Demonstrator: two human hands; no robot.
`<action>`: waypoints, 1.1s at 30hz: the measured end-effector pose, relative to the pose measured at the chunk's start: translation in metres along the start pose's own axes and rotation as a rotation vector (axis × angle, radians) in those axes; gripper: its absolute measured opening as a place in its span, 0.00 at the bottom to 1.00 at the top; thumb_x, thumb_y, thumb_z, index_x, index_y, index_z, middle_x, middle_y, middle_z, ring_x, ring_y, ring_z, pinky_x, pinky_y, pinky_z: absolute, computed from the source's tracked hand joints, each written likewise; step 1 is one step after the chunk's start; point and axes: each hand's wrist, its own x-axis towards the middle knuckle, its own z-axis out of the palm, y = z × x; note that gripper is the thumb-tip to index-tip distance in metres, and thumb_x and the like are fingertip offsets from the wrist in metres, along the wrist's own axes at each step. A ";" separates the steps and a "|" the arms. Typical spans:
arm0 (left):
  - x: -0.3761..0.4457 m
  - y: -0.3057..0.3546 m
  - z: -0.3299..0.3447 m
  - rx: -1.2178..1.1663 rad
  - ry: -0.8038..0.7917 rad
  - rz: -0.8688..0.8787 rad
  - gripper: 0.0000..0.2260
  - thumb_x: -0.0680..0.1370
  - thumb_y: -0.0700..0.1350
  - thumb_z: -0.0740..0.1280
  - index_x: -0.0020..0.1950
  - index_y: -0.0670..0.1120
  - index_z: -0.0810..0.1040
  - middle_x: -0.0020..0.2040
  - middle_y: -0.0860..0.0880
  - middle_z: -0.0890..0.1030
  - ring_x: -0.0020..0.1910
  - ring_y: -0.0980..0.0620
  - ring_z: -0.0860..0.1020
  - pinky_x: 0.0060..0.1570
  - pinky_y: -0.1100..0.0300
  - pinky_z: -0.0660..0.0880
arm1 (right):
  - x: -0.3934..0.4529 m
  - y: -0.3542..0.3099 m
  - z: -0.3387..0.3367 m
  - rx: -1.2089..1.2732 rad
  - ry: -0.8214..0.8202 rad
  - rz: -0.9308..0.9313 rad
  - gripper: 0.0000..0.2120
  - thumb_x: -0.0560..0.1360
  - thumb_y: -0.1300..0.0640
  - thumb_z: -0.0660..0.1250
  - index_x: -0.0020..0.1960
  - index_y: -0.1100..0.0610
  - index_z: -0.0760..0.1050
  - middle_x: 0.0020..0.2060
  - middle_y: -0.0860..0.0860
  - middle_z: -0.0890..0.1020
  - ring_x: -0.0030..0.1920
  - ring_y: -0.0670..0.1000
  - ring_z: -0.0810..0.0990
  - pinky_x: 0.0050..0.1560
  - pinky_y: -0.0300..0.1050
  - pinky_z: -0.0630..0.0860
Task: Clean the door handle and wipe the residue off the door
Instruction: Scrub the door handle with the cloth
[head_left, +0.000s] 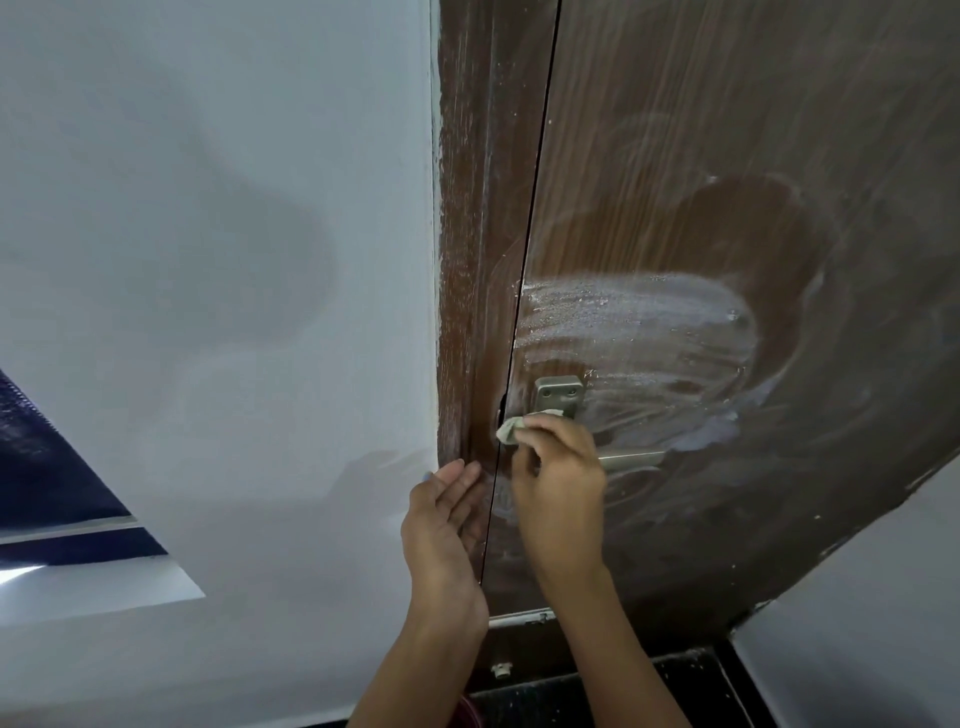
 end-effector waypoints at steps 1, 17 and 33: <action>0.000 0.000 -0.001 0.003 -0.008 0.002 0.15 0.82 0.47 0.52 0.49 0.45 0.78 0.49 0.48 0.83 0.51 0.51 0.80 0.53 0.56 0.73 | 0.003 0.002 -0.002 0.014 0.028 0.032 0.10 0.64 0.74 0.71 0.42 0.64 0.82 0.42 0.55 0.82 0.44 0.49 0.80 0.49 0.37 0.77; 0.001 -0.004 -0.006 0.105 -0.088 0.004 0.17 0.82 0.49 0.51 0.52 0.46 0.79 0.49 0.50 0.85 0.53 0.51 0.80 0.51 0.58 0.73 | 0.015 0.016 -0.013 0.113 0.135 0.157 0.08 0.70 0.70 0.69 0.47 0.62 0.81 0.43 0.54 0.81 0.40 0.46 0.79 0.44 0.23 0.71; -0.005 -0.006 -0.002 0.129 -0.112 -0.001 0.17 0.82 0.50 0.52 0.53 0.46 0.79 0.50 0.49 0.84 0.53 0.51 0.81 0.54 0.56 0.74 | 0.004 0.009 -0.049 -0.168 -0.300 0.214 0.07 0.70 0.66 0.69 0.42 0.54 0.78 0.40 0.47 0.79 0.41 0.47 0.79 0.40 0.38 0.77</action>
